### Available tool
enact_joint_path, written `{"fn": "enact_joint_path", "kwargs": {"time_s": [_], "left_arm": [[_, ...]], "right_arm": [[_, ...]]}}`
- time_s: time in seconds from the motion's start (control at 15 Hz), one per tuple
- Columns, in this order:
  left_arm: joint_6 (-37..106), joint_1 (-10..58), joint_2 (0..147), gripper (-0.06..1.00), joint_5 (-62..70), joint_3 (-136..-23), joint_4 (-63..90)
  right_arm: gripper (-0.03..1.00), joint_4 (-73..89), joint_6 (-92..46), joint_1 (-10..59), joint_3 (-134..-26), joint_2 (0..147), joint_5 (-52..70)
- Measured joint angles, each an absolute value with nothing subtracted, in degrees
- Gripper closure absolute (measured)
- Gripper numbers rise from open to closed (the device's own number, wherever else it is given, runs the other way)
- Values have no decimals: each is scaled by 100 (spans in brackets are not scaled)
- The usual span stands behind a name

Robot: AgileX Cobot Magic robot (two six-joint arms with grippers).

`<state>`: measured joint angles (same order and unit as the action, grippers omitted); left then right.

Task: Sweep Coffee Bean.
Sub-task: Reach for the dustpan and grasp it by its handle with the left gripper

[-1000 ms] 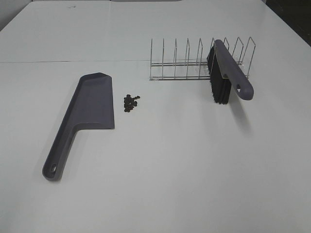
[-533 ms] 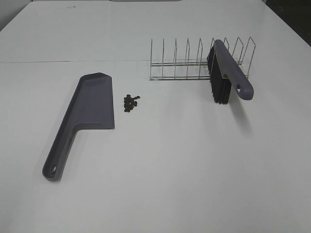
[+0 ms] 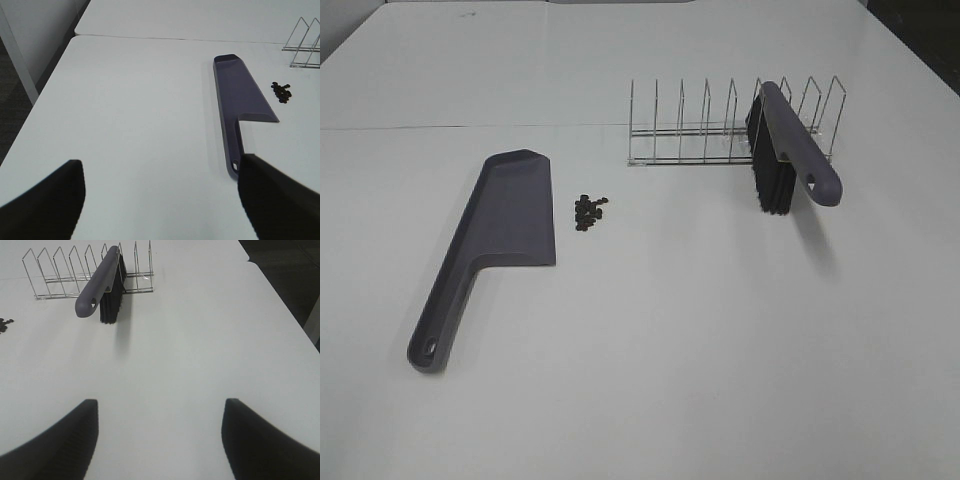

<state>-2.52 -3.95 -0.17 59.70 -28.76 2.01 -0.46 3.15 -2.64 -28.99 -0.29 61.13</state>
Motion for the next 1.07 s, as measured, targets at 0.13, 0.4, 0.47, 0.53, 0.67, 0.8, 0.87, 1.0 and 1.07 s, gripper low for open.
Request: {"fn": "enact_joint_path", "kwargs": {"time_s": [0.13,0.4,0.47,0.53,0.67,0.8,0.87,1.0,1.07], "left_arm": [[-252,-395,-17,16,5970,-2876,201],[-275,-395,223,17,5816,-2951,264],[-281,-395,487,19,5546,-3025,269],[-281,-395,819,21,5202,-3071,292],[-281,-395,1306,22,4629,-3088,401],[-275,-395,1988,23,3804,-3088,665],[-201,-395,2343,23,3466,-3088,819],[212,-395,3547,23,3105,-3346,1272],[395,-395,4062,23,3105,-3558,1478]], "right_arm": [[36,-46,315,-264,-2899,-29,6113],[36,-46,315,-264,-2899,-29,6113],[36,-46,315,-264,-2899,-29,6113],[36,-46,315,-264,-2899,-29,6113],[36,-46,315,-264,-2899,-29,6113],[36,-46,315,-264,-2899,-29,6113],[36,-46,315,-264,-2899,-29,6113],[36,-46,315,-264,-2899,-29,6113],[36,-46,315,-264,-2899,-29,6113]]}}
